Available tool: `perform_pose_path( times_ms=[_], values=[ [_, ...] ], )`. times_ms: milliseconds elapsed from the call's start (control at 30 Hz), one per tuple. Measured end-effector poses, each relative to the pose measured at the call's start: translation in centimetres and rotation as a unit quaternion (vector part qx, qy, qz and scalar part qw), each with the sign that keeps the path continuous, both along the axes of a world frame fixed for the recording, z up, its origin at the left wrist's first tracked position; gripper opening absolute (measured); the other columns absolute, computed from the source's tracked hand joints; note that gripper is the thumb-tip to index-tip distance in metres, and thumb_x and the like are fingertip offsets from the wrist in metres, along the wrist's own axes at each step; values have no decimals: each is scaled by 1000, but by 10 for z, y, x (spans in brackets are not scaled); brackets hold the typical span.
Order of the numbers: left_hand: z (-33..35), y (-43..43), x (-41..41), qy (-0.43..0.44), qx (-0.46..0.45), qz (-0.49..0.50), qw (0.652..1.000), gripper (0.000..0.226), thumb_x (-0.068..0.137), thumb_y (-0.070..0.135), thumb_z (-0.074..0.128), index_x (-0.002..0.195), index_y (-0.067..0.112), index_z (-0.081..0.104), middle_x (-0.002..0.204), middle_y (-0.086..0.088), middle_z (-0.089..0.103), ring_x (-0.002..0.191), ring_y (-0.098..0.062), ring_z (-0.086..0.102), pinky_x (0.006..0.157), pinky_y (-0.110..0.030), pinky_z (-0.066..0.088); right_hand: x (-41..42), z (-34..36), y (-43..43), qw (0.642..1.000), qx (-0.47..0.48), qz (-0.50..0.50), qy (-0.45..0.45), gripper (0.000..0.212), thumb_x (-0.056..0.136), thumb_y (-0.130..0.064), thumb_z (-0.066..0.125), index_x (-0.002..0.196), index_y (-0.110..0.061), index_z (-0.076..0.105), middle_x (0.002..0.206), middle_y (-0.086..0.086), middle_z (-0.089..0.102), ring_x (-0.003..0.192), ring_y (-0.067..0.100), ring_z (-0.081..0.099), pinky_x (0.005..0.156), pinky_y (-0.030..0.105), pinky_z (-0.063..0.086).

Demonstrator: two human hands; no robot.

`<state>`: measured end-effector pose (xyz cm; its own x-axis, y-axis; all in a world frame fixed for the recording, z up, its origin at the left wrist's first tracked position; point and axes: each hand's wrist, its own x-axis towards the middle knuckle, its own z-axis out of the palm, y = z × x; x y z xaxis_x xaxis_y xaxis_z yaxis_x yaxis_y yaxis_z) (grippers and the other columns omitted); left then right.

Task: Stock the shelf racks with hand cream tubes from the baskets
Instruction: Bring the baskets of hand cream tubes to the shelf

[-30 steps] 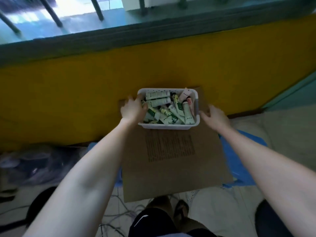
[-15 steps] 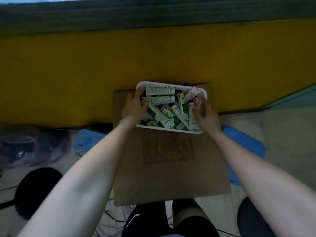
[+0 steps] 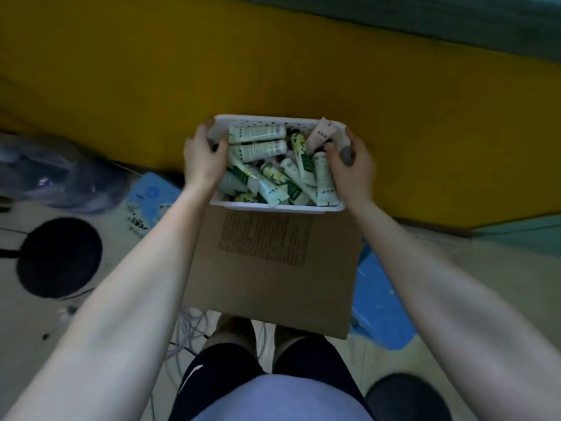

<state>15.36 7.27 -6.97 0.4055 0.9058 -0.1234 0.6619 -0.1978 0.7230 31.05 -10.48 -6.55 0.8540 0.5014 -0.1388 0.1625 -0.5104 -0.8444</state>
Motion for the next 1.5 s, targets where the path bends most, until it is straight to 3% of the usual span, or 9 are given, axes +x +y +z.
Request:
perform_pose_path(
  times_ms=[67,200,467,667,833,933,1067,1500],
  values=[
    [15,-3,-15,-1,24,33,999,44,95,27,44,137,17,41,128,-13,51,119,-24,46,83,-21,32,1,11,16,1000,5,22,-16,50,92,-39,53,137,-20,43,133,3,51,123,18,45,97,32,41],
    [46,-5,-50,-3,53,91,994,44,95,25,44,138,19,40,127,-13,50,117,-22,42,72,-14,23,-13,34,44,995,39,76,-51,49,90,-39,55,135,-19,46,129,2,54,118,16,48,91,25,39],
    [81,-9,-189,-42,58,235,969,46,92,32,47,137,27,40,132,-5,50,124,-20,43,88,-24,35,-114,80,106,962,90,234,-107,49,88,-40,57,132,-21,49,116,6,59,102,16,55,82,30,50],
    [79,-45,-335,-53,46,363,929,52,93,42,44,142,30,31,140,-4,43,128,-20,41,90,-23,31,-249,93,139,906,83,397,-124,51,90,-41,54,136,-22,45,115,7,58,103,14,51,77,19,35],
    [81,-84,-469,-60,28,463,884,54,92,53,38,143,39,25,144,-1,37,126,-18,44,90,-23,30,-393,94,143,856,72,502,-103,58,91,-44,53,143,-26,35,129,3,52,106,7,43,80,17,30],
    [81,-114,-544,-50,27,507,860,53,93,56,31,144,41,22,141,-7,38,121,-22,47,87,-23,31,-480,93,141,824,60,556,-89,60,91,-46,51,145,-31,29,134,6,47,115,13,43,82,21,30],
    [84,-146,-629,-28,11,564,825,52,94,54,30,144,42,20,131,-16,39,110,-32,52,84,-30,37,-584,92,138,797,50,597,-78,61,90,-48,50,144,-32,29,136,9,45,124,20,41,86,24,30],
    [90,-174,-828,-40,16,681,731,52,95,51,30,145,37,21,131,-19,41,118,-30,45,93,-32,33,-818,93,155,715,32,694,-75,61,89,-47,52,144,-34,29,137,11,41,121,22,45,84,25,33]
  ],
)
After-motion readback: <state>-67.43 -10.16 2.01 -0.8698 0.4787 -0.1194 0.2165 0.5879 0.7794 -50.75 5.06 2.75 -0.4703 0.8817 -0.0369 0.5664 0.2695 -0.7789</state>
